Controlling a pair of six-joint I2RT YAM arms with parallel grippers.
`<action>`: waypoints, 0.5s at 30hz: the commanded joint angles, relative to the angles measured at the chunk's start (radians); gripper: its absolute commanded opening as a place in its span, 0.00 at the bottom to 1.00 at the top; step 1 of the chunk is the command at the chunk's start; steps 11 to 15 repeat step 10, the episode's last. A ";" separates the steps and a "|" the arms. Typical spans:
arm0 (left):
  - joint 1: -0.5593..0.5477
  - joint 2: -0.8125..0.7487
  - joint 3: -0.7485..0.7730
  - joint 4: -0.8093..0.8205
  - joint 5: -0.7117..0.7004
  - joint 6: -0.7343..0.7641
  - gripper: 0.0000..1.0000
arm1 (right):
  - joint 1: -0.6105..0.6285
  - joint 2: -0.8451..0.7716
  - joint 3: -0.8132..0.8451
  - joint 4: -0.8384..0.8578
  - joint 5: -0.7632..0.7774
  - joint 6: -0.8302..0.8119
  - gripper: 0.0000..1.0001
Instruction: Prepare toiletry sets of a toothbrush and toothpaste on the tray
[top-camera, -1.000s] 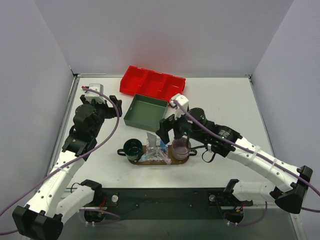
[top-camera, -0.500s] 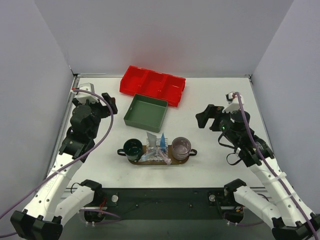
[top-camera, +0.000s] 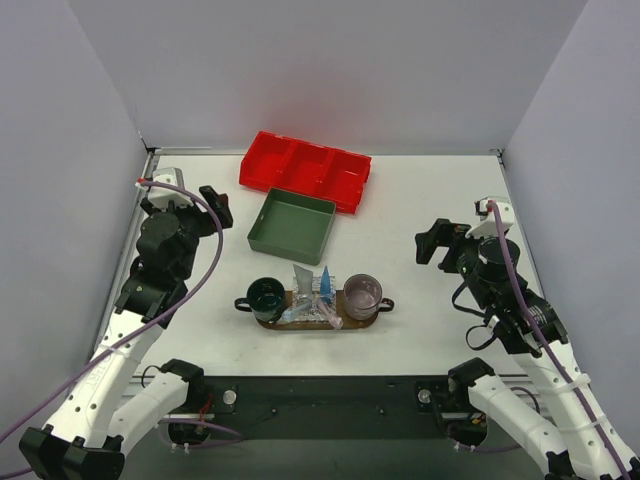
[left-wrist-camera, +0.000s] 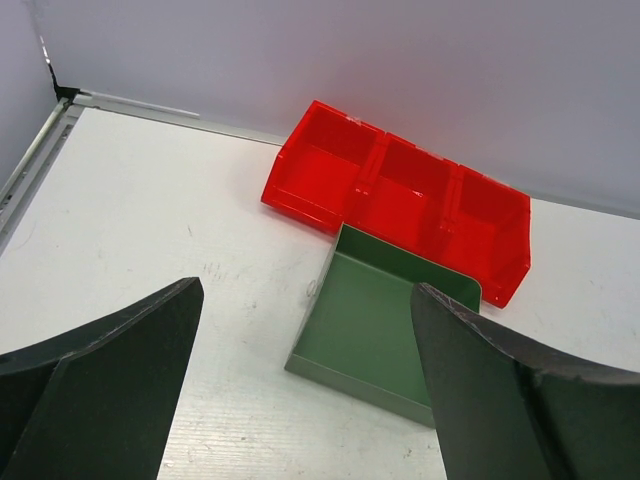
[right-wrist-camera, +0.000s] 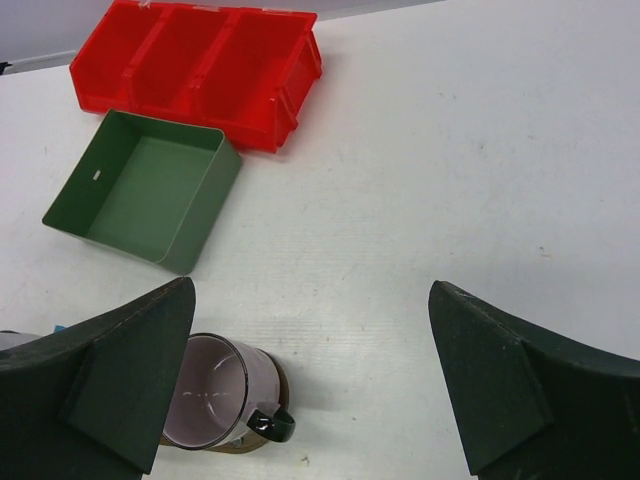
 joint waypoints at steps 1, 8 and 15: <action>0.000 -0.010 0.022 0.033 -0.012 -0.003 0.96 | -0.004 0.001 0.013 -0.009 0.043 -0.020 0.96; 0.000 -0.013 0.021 0.031 -0.001 -0.006 0.96 | -0.005 -0.002 0.021 -0.016 0.045 -0.021 0.96; 0.000 -0.013 0.019 0.034 0.008 -0.003 0.96 | -0.004 -0.004 0.021 -0.019 0.044 -0.021 0.96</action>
